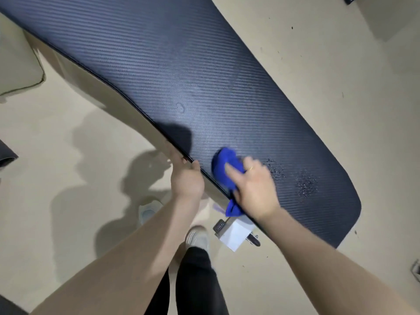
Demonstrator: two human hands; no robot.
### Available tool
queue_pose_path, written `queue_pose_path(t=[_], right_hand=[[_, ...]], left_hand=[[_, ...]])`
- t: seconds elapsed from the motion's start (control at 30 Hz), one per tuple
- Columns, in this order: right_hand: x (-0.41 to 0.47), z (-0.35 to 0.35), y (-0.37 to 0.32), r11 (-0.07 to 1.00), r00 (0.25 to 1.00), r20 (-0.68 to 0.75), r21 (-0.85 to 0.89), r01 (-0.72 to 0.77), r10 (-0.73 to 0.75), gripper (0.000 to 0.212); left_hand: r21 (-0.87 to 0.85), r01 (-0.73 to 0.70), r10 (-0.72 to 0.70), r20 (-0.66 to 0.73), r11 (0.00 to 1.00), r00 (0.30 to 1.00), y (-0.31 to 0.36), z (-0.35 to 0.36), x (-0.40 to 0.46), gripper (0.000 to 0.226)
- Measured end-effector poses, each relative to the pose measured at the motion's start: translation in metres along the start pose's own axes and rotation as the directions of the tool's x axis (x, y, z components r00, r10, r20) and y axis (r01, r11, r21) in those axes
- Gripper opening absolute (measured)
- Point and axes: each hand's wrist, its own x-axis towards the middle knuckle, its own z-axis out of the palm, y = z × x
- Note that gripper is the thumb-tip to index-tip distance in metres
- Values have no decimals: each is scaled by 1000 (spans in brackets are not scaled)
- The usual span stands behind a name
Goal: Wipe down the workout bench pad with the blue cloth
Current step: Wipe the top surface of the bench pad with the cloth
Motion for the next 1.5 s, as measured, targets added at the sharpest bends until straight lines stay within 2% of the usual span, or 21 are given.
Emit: queue_pose_path(t=[0.03,0.1,0.17,0.23,0.3,0.37,0.43,0.5,0.57,0.67,0.73,0.8,0.93,1.0,1.07,1.17,1.23,1.3,1.4,1.43,1.5], right_hand=[[-14,1,-4,997,996,43,0,73,-73,49],[-16,-1,7,998,995,82,8,64,-64,51],[10,-5,28,994,994,13,17,-109,108,53],[41,-13,48,918,920,-14,80,-389,391,49],[54,-13,54,845,848,-27,94,-526,530,48],[45,-12,38,912,912,-46,65,-404,408,51],[22,-6,25,993,993,-26,30,-115,116,56],[22,-6,35,997,998,-12,42,61,-61,56],[48,-8,60,999,998,-57,47,-9,11,51],[94,-9,98,946,932,-163,84,-313,323,44],[107,-11,107,926,908,-188,120,-358,376,41],[94,-11,99,962,944,-192,94,-255,269,40],[43,0,95,982,976,-140,69,176,-165,41],[61,0,118,992,974,-209,75,102,-84,37],[96,-2,145,981,948,-284,167,-99,144,30],[126,-9,168,938,928,-235,263,-227,290,16],[113,-7,157,965,939,-274,214,-150,207,17],[87,1,133,985,955,-296,168,36,16,27],[62,5,109,943,941,-168,112,314,-293,30],[66,2,112,941,935,-170,81,327,-310,31],[82,-1,125,986,955,-255,25,164,-153,33]], left_hand=[[-24,16,-17,-32,1000,999,2,2,-1,78],[-77,67,-74,-91,995,993,5,6,1,77],[-127,74,-89,-122,989,989,3,10,3,79],[-153,59,-80,-140,986,987,-1,13,6,80],[-200,36,-71,-170,979,983,-2,15,5,76],[-264,22,-75,-192,964,978,-1,18,2,64],[-292,6,-72,-218,956,973,0,21,-5,60],[-328,-23,-51,-216,944,975,0,26,-12,64],[-330,-69,-15,-246,942,969,-4,32,-15,63],[-266,-136,43,-331,954,943,-12,42,-13,58],[-223,-172,80,-371,960,925,-16,48,-11,56],[-177,-196,113,-392,964,913,-18,53,-11,55],[-93,-235,178,-411,968,894,-30,55,-7,51],[-58,-298,250,-406,953,879,-36,56,-7,51],[-39,-371,320,-430,928,844,-41,58,-3,51],[2,-475,414,-493,880,765,-50,64,5,51],[45,-502,447,-527,864,722,-53,67,10,51],[45,-513,455,-533,857,714,-53,67,12,50],[17,-508,435,-541,861,719,-52,67,10,49],[4,-508,430,-539,861,724,-53,68,9,49],[-15,-507,421,-534,862,733,-53,68,7,49]])
